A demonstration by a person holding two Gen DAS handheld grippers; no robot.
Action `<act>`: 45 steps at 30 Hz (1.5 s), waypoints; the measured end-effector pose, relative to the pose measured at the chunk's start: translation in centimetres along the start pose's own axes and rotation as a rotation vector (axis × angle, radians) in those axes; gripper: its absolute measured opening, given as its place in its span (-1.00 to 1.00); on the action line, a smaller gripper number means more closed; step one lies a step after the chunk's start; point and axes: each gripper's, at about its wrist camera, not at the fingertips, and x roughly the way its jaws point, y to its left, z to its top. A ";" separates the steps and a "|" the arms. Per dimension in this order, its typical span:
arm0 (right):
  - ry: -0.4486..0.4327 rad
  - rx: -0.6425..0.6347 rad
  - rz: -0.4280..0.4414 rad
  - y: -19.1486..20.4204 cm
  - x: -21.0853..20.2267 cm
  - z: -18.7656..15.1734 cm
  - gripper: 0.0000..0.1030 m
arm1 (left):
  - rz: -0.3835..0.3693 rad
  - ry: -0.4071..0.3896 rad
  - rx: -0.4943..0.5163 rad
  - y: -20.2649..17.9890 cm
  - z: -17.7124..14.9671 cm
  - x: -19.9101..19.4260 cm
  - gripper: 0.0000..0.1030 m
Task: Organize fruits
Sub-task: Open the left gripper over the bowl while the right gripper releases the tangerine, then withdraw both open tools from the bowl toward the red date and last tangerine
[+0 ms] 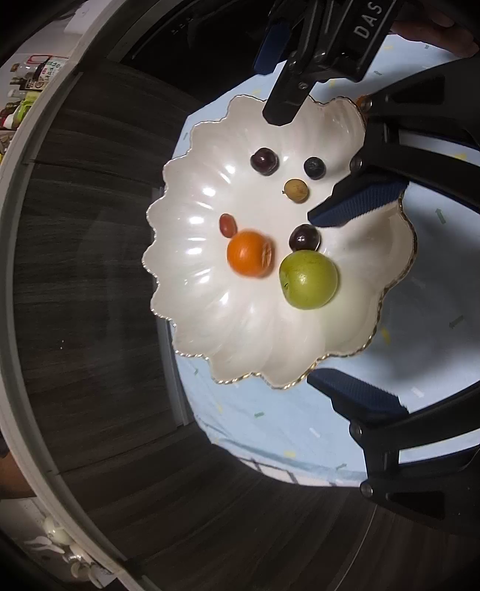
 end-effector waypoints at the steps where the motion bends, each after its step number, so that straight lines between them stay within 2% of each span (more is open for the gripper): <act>1: -0.008 -0.001 -0.004 0.0 -0.3 0.0 0.59 | 0.001 -0.004 -0.002 0.1 0.1 -0.2 0.60; 7: -0.038 0.001 -0.024 0.0 -1.8 0.3 0.59 | 0.012 -0.026 -0.011 0.1 0.2 -1.7 0.73; 23: -0.099 -0.017 -0.038 -0.3 -6.3 -0.6 0.59 | 0.015 -0.085 -0.024 -0.6 -0.5 -6.1 0.74; 33: -0.104 -0.039 -0.055 -1.8 -7.9 -2.5 0.59 | -0.002 -0.078 0.000 -2.8 -2.3 -7.1 0.74; 45: -0.075 -0.103 -0.066 -2.9 -7.5 -4.7 0.59 | -0.005 -0.053 0.052 -4.6 -4.4 -6.8 0.74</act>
